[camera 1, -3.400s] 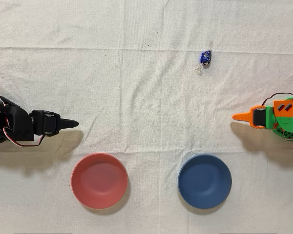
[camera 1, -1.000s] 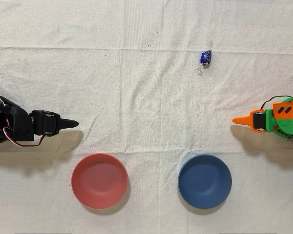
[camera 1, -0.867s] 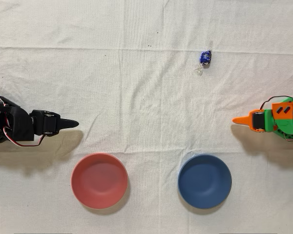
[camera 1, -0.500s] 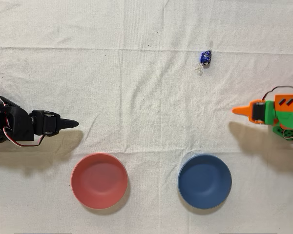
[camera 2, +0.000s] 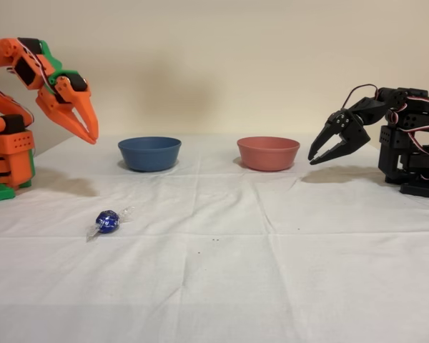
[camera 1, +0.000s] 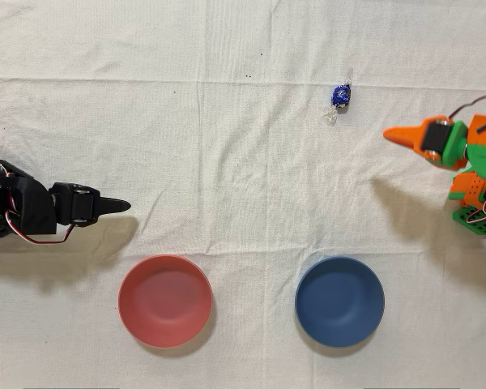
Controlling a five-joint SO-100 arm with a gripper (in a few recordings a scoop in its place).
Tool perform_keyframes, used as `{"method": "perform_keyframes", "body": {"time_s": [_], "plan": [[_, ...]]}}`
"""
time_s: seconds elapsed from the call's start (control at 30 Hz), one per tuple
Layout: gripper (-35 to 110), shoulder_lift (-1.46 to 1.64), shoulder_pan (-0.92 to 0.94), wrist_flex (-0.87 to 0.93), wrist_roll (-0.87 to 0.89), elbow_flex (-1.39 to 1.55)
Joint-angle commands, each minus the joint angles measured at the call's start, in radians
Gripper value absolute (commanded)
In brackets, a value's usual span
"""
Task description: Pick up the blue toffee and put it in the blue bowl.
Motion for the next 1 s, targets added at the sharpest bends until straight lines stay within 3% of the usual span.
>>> {"method": "perform_keyframes", "body": {"time_s": [0.0,0.53,0.97], "plan": [[0,-0.084,0.066,0.029,0.034,-0.135],[1,-0.511,0.193,0.034,0.183,-0.387],[26,-0.646,0.186,0.055,0.232,-0.451]]}}
